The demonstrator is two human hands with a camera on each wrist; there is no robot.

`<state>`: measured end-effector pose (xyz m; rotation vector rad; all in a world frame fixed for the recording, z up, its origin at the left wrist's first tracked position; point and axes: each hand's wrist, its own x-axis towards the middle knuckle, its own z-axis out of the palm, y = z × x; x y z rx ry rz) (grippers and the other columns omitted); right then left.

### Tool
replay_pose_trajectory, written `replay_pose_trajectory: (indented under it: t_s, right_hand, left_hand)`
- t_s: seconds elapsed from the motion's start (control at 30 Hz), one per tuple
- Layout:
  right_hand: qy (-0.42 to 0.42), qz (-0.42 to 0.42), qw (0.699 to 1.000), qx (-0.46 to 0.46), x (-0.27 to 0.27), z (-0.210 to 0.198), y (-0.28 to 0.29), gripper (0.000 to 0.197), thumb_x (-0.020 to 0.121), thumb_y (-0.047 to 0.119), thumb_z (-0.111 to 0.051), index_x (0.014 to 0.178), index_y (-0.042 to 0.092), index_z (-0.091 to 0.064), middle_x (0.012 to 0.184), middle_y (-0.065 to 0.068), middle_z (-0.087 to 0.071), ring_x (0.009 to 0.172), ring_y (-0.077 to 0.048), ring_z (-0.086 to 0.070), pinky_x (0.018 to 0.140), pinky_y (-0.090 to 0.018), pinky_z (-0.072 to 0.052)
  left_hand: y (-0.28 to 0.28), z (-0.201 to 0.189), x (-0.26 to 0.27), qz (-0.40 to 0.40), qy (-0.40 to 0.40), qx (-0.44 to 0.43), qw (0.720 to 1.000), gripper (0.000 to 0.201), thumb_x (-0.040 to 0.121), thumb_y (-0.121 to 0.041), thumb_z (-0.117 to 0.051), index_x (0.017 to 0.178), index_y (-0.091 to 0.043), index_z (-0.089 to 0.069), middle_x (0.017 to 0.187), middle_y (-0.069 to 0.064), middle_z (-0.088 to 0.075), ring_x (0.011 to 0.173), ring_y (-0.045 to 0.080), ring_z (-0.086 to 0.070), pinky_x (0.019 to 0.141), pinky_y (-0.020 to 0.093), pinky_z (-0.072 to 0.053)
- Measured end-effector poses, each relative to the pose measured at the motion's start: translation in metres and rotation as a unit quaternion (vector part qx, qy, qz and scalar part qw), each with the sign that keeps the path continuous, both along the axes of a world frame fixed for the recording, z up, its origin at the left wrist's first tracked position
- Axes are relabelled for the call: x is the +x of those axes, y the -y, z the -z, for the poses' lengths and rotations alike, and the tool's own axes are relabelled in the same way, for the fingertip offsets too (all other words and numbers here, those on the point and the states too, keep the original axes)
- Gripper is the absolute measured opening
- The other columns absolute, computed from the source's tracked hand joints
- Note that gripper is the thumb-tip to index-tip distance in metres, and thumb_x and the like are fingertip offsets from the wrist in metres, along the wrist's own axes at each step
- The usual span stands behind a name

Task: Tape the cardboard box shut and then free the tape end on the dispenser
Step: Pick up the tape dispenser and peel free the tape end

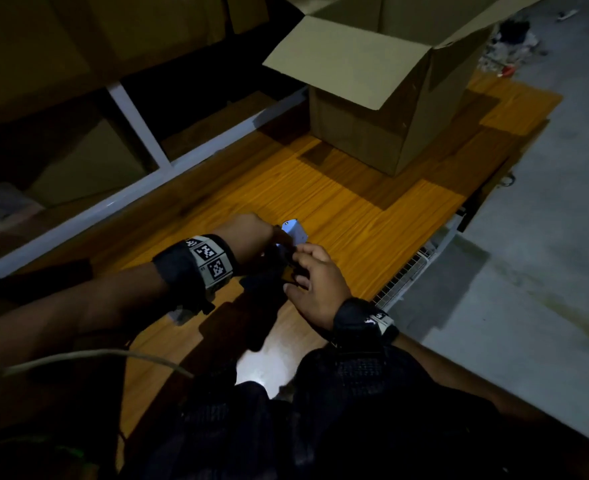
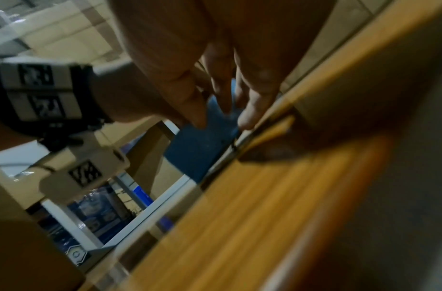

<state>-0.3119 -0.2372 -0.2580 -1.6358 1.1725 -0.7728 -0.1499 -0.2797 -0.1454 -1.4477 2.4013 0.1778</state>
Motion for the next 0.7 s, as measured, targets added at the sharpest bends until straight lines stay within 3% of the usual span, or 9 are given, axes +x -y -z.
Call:
replay_pose_trajectory:
  t_s: [0.13, 0.3, 0.5, 0.6, 0.7]
  right_hand:
    - [-0.016, -0.018, 0.999, -0.023, -0.024, -0.013, 0.004, 0.044, 0.086, 0.008, -0.068, 0.130, 0.006, -0.061, 0.140, -0.006, -0.043, 0.123, -0.023, -0.056, 0.098, -0.037, -0.055]
    - [-0.008, -0.032, 0.998, -0.049, -0.052, -0.030, 0.019, 0.031, 0.086, -0.001, -0.065, 0.117, 0.007, -0.068, 0.129, -0.008, -0.051, 0.106, -0.018, -0.060, 0.087, -0.027, -0.055]
    - [-0.046, -0.086, 0.992, -0.082, -0.079, -0.038, 0.030, 0.029, 0.090, 0.005, -0.065, 0.119, 0.009, -0.066, 0.130, -0.008, -0.051, 0.106, -0.015, -0.060, 0.083, -0.020, -0.050]
    - [-0.040, -0.108, 0.989, -0.092, -0.087, -0.039, 0.029, 0.028, 0.089, 0.004, -0.066, 0.117, 0.008, -0.066, 0.128, -0.010, -0.052, 0.104, -0.017, -0.061, 0.078, -0.018, -0.048]
    - [-0.043, -0.131, 0.985, -0.099, -0.095, -0.041, 0.030, 0.028, 0.089, 0.004, -0.066, 0.116, 0.009, -0.066, 0.129, -0.010, -0.051, 0.103, -0.015, -0.059, 0.080, -0.023, -0.052]
  left_hand:
    - [-0.018, 0.009, -0.008, -0.025, 0.056, -0.048, 0.997, 0.049, 0.101, -0.033, -0.046, 0.150, -0.036, -0.038, 0.131, 0.006, -0.056, 0.115, 0.027, -0.059, 0.075, 0.030, -0.041]
    - [-0.041, 0.014, -0.008, -0.112, 0.071, -0.045, 0.990, 0.064, 0.099, -0.036, -0.050, 0.155, -0.043, -0.018, 0.148, 0.009, -0.046, 0.114, 0.029, -0.061, 0.081, 0.037, -0.056]
    - [-0.059, 0.015, -0.033, -0.169, 0.087, -0.090, 0.978, 0.061, 0.100, -0.032, -0.050, 0.154, -0.040, -0.023, 0.154, 0.001, -0.041, 0.124, 0.029, -0.057, 0.082, 0.036, -0.051]
    - [-0.066, 0.019, -0.038, -0.241, 0.059, -0.076, 0.966, 0.070, 0.095, -0.036, -0.057, 0.149, -0.050, -0.016, 0.152, 0.002, -0.046, 0.111, 0.032, -0.064, 0.075, 0.038, -0.057]
    - [-0.076, 0.020, -0.046, -0.304, 0.038, -0.076, 0.949, 0.074, 0.093, -0.038, -0.059, 0.153, -0.045, -0.016, 0.148, 0.007, -0.051, 0.110, 0.034, -0.064, 0.079, 0.040, -0.058]
